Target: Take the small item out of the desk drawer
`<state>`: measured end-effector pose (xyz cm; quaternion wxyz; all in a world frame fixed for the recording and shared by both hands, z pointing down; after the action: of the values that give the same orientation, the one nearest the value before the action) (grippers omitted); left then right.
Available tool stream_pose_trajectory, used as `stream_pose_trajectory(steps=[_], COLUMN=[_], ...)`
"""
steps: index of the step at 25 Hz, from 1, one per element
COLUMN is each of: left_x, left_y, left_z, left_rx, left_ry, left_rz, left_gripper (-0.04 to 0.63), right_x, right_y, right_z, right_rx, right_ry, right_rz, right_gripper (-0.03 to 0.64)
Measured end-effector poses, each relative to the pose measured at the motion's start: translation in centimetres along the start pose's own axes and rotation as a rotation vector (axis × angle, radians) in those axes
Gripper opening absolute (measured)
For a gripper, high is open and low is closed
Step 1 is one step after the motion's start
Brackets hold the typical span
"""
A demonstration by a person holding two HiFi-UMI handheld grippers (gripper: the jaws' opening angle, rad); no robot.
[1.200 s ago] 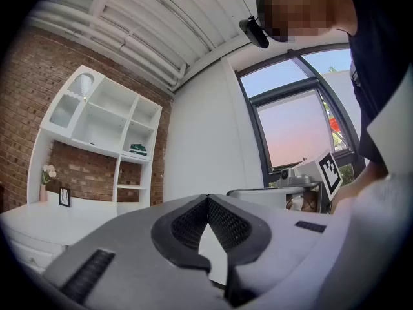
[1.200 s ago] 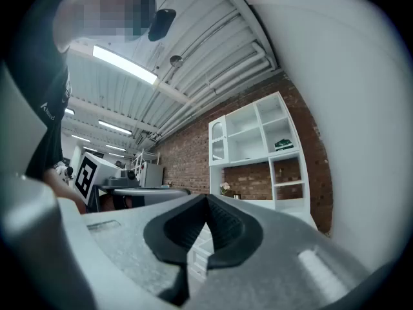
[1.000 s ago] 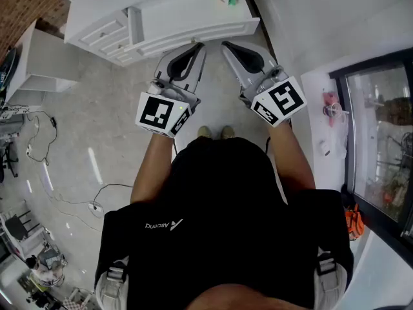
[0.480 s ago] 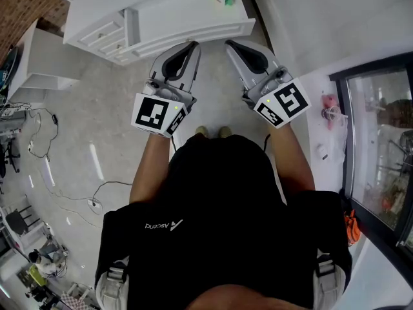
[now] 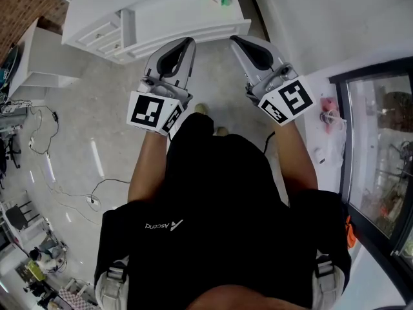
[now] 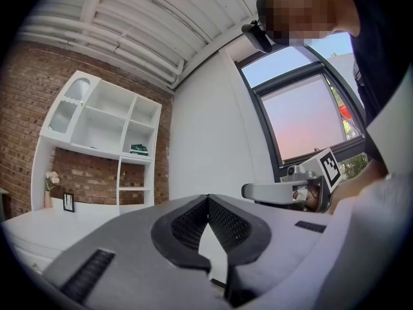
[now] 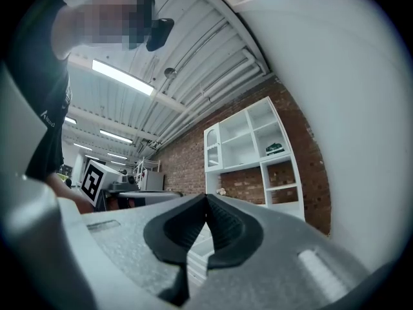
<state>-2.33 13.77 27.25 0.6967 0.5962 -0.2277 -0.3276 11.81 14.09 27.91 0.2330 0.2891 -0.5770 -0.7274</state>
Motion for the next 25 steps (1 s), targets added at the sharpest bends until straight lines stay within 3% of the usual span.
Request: stream_pose_trajectory(steps=[11,25], left_x=[4.1,13.1], left_y=[0.3,0.5], left_z=[4.7,17.1], left_rx=[-0.005,-0.023], left_ry=[0.004,0.038], left_rz=[-0.018,-0.005], left_gripper=[-0.002,-0.002], right_x=[4.0,15.4], right_y=[2.5,8.0], right_z=[-3.4,-11.9], right_rx=[-0.055,-0.113], right_ry=[-0.011,0.007], right_rz=[0.049,0.167], right_gripper=[0.002,0.002])
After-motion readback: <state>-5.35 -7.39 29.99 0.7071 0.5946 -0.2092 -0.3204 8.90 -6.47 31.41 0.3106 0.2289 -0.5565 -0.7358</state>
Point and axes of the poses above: the fingertips, and each gripper's own axes: x forward along the fingers, z to its left, y out of its underside, the point moved 5 cm from there along -x, backward along the fingers, and after that the axes turned 12 degrees about -x, right-handed, at the moved point
